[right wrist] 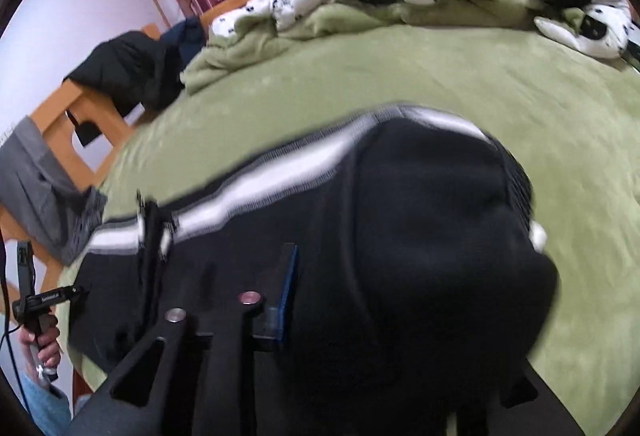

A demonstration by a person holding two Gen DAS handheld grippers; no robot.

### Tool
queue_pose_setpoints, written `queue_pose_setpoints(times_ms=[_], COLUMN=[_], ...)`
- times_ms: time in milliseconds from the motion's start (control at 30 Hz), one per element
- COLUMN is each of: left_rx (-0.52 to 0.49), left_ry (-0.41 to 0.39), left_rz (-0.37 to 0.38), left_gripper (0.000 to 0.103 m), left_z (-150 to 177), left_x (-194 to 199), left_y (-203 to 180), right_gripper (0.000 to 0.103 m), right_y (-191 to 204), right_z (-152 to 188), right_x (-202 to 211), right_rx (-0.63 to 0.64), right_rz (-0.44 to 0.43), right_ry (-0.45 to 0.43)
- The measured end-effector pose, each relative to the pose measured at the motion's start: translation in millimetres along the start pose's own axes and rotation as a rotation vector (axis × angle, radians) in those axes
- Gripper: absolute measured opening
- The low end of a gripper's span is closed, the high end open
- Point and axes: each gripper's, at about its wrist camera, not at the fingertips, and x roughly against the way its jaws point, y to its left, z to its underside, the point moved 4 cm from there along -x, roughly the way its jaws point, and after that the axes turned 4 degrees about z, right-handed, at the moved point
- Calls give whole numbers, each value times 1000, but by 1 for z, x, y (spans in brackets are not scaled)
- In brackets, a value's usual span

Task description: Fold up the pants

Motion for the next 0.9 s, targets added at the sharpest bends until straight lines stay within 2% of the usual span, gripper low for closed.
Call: queue_pose_setpoints(times_ms=[133,300,433,533,667,733,800,867,900], left_rx=[-24,15,84,113,133,146,158,168,172], left_ry=[-63,-117,-152,-166,-160,-150,-147,-152,-152], left_rz=[-63,-79,-38,1,9,-1,11,29,38], left_gripper=[72,76,77,77,77,77,77,77,77], left_z=[19,29,32,32,35,34,33,31,31], left_x=[20,41,53,61,58,52,48,44,43], left_y=[-9,-14,-24,-36,-52,-57,-63,-69,-71], right_gripper=[50,51,51,51,54,42,23,19,17], right_y=[-21,-74,-99,-102,-92,-90,-86,-87,-97], right_z=[31,56,54,47,27,18,10,1,-11], right_x=[36,79,58,35,-4,-16,-10,6,19], right_rx=[18,-39,-76,-90,-98,-79,34,146,162], right_rz=[-9,69,93,48,-16,-35,49,134,144], right_ry=[24,-47,-17,-24,-3,-2,-74,-157,-198])
